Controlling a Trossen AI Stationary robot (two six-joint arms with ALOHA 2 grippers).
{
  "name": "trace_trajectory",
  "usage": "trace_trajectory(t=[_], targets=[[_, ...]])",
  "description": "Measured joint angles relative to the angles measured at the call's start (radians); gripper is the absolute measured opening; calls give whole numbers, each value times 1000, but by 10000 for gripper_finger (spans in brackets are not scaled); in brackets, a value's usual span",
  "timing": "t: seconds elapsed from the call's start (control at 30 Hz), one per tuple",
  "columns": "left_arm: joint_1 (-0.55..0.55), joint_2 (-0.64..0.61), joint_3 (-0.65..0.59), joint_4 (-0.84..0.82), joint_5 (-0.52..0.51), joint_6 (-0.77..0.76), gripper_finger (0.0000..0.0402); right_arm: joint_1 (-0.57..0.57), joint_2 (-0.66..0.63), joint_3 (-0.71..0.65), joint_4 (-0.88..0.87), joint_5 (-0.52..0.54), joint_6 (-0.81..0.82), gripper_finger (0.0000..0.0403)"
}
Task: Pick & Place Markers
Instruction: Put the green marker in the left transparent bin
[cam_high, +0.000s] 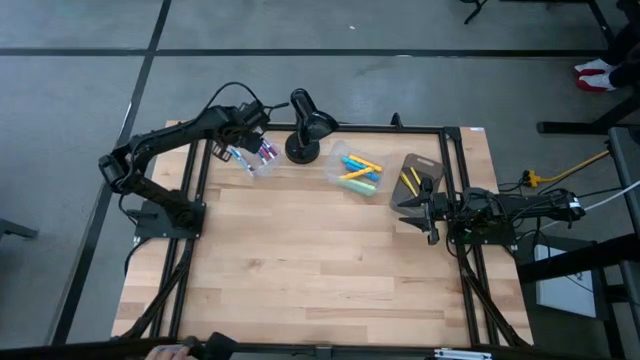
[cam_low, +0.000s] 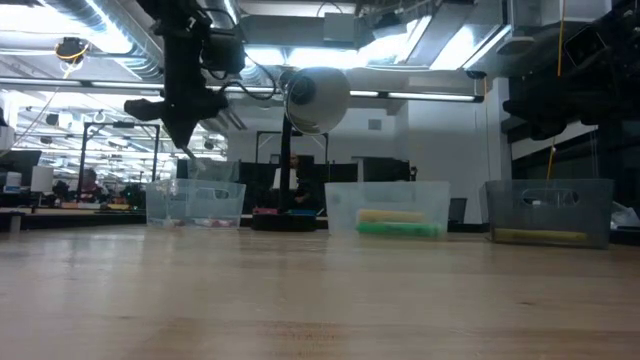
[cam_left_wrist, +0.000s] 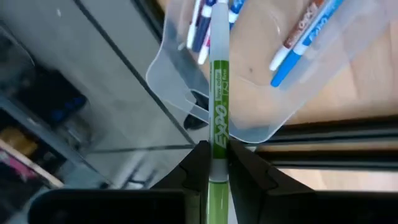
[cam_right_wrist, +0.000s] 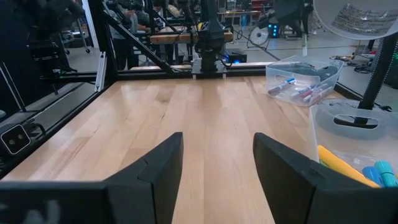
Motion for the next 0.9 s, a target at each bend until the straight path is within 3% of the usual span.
trace_trajectory(t=[0.3,0.57,0.9], targets=[[-10,103,0,1,24,177,43,0,0,0,0,0,0,194],[-20,181,-1,1,69,167,42,0,0,0,0,0,0,194],[-35,184,-1,6,20,100,85,0,0,0,0,0,0,194]])
